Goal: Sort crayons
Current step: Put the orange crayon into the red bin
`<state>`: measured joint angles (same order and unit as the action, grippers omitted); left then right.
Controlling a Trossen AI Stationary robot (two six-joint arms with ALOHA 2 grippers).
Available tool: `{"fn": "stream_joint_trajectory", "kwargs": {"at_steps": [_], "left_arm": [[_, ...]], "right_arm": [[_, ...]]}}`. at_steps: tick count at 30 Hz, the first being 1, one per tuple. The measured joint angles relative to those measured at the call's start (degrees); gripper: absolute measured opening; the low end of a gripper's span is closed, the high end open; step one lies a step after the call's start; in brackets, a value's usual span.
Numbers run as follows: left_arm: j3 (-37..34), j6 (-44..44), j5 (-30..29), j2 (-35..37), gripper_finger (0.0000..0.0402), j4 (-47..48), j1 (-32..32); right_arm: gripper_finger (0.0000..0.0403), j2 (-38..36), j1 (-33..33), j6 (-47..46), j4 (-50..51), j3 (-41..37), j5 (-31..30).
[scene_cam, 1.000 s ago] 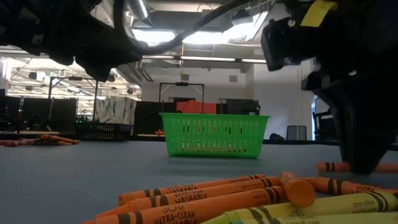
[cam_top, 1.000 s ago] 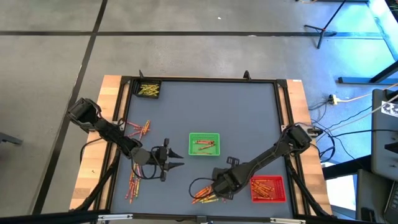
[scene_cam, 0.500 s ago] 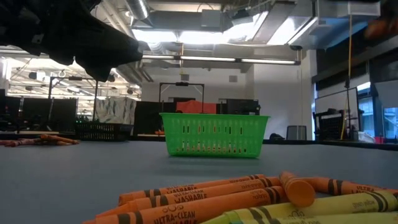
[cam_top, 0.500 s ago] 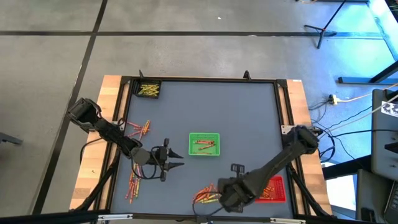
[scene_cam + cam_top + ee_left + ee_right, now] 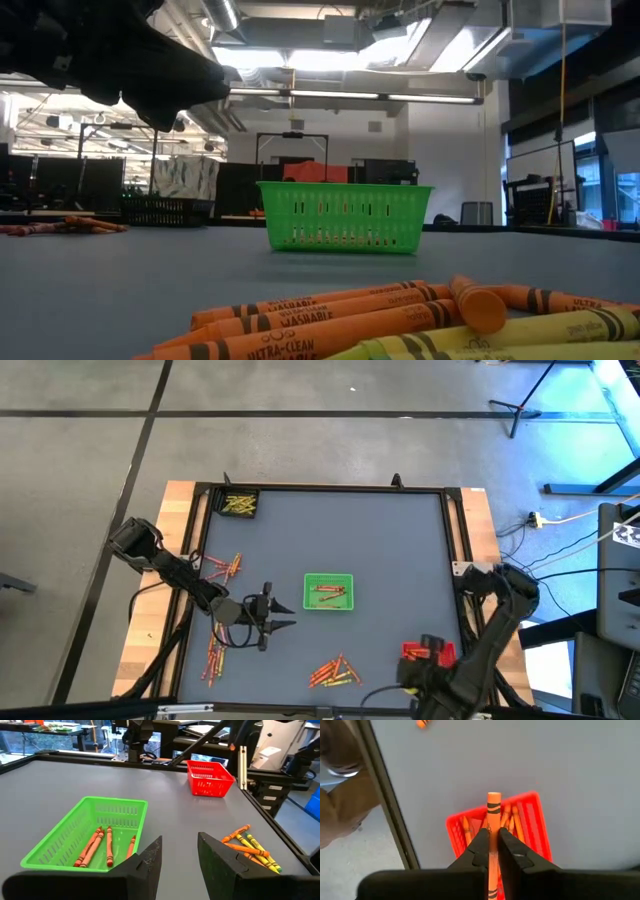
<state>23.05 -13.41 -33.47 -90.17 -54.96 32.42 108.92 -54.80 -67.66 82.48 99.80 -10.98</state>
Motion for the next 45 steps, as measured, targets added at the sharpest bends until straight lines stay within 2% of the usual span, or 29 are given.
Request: {"fn": "stream_joint_trajectory", "kwargs": {"at_steps": [6,15,18,21,27,32,35,41,45], "left_arm": [[0.0,0.0,-0.4,0.0,0.011,0.0,0.0],[0.0,-0.2,-0.5,0.0,0.011,0.0,0.0],[0.0,-0.2,-0.5,0.0,0.011,0.0,0.0],[0.0,-0.2,-0.5,0.0,0.011,0.0,0.0],[0.0,-0.2,-0.6,0.0,0.011,0.0,0.0],[0.0,-0.2,-0.7,0.0,0.011,-0.1,0.0],[0.0,-0.2,-0.6,0.0,0.011,-0.2,0.0],[0.0,-0.1,-0.6,0.0,0.011,-0.9,0.0],[0.0,-0.1,-0.6,0.0,0.011,-1.0,0.0]], "right_arm": [[0.0015,0.1,-4.7,-9.8,-0.6,-5.6,0.2],[0.0025,0.1,-6.2,-16.1,-4.8,-16.3,1.2],[0.0053,0.1,-5.6,-16.2,-7.4,-17.9,3.1],[0.0099,0.2,-5.5,-16.2,-7.7,-18.1,4.2],[0.0186,0.1,-2.7,-13.0,-5.6,-15.1,6.5],[0.0213,0.1,1.1,-9.4,-8.3,-11.7,0.2],[0.0215,0.0,3.7,-6.9,-13.7,-11.3,-3.4],[0.0216,0.0,8.6,-1.4,-22.8,-11.3,-5.7],[0.0216,0.0,10.5,2.0,-27.6,-11.3,-10.8]]}}
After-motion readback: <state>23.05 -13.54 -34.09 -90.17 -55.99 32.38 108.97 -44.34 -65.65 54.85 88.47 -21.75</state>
